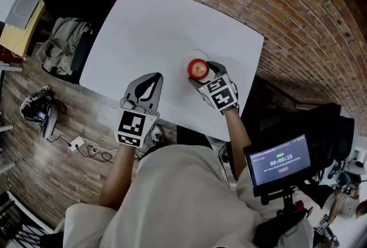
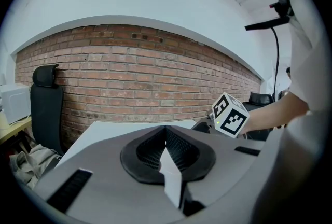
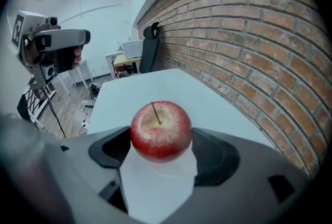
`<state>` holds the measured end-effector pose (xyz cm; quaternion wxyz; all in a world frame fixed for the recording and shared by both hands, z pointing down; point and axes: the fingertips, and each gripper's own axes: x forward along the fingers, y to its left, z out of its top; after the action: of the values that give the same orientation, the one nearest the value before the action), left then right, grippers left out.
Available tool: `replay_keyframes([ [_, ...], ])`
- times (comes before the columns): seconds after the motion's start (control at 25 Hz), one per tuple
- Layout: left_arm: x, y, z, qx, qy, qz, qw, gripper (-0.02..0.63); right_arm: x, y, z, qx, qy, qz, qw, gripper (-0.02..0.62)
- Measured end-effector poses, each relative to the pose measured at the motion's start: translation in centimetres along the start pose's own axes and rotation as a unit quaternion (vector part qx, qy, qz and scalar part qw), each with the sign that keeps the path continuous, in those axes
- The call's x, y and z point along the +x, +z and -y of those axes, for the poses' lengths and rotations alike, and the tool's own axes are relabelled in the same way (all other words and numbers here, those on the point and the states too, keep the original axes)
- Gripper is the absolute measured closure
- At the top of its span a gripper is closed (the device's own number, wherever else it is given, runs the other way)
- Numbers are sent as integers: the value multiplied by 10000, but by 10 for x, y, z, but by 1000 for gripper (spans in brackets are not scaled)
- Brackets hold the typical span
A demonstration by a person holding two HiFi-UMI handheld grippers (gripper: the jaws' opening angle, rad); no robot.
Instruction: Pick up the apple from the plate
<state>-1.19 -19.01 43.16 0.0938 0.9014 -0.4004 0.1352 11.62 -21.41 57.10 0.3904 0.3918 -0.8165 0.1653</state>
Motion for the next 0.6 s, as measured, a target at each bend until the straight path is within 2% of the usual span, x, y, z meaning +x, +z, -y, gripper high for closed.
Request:
replay_keyframes([
  [0.6, -10, 16, -2, 210, -128, 216, 9995, 600, -33, 23, -19, -75, -171, 280, 9994, 227],
])
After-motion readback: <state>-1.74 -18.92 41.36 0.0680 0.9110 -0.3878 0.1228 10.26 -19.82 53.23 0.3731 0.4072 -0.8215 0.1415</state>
